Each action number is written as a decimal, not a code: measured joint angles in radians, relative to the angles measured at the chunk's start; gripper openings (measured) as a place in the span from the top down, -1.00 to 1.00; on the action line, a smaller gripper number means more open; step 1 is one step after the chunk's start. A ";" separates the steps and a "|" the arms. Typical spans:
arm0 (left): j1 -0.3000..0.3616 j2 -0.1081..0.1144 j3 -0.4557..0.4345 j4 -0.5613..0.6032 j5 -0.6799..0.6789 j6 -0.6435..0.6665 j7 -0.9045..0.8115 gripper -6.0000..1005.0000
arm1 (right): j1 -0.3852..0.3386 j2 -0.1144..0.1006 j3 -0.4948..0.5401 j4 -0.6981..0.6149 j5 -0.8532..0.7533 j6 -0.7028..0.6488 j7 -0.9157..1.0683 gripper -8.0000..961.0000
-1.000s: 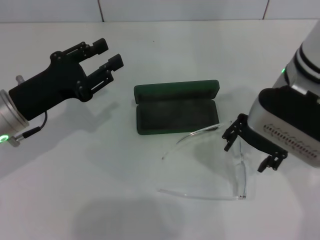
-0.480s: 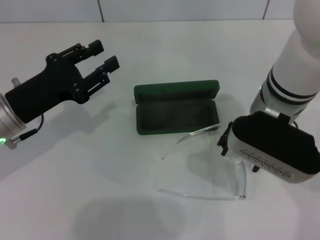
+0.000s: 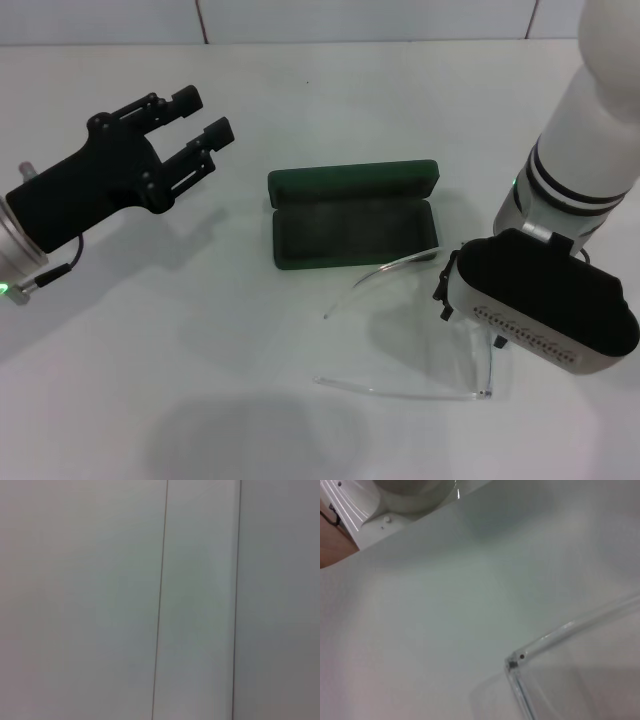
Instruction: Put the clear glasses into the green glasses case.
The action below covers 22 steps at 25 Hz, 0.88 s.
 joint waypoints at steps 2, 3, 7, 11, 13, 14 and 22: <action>0.003 0.000 0.000 0.000 0.000 0.001 0.000 -0.04 | 0.001 0.000 -0.004 0.000 0.001 0.002 0.009 -0.45; 0.003 0.000 0.000 0.000 0.000 0.002 0.000 -0.04 | 0.001 0.000 -0.006 0.000 0.000 0.003 0.017 -0.35; 0.008 -0.001 0.000 0.009 0.000 0.002 0.000 -0.04 | -0.001 0.000 -0.005 -0.002 -0.005 0.003 0.030 0.04; 0.011 0.000 0.000 0.014 0.000 0.003 0.000 -0.10 | -0.015 -0.002 0.014 -0.031 -0.006 -0.015 0.034 0.21; 0.012 0.000 0.000 0.014 -0.006 0.004 -0.001 -0.14 | -0.040 -0.005 0.030 -0.065 -0.007 -0.024 0.033 0.30; 0.012 0.000 -0.001 0.015 -0.010 0.005 -0.003 -0.16 | -0.060 -0.005 0.040 -0.089 -0.006 -0.027 0.030 0.34; 0.016 0.008 0.000 0.036 -0.027 0.069 -0.058 -0.32 | -0.214 -0.004 0.235 -0.233 0.088 -0.068 -0.079 0.74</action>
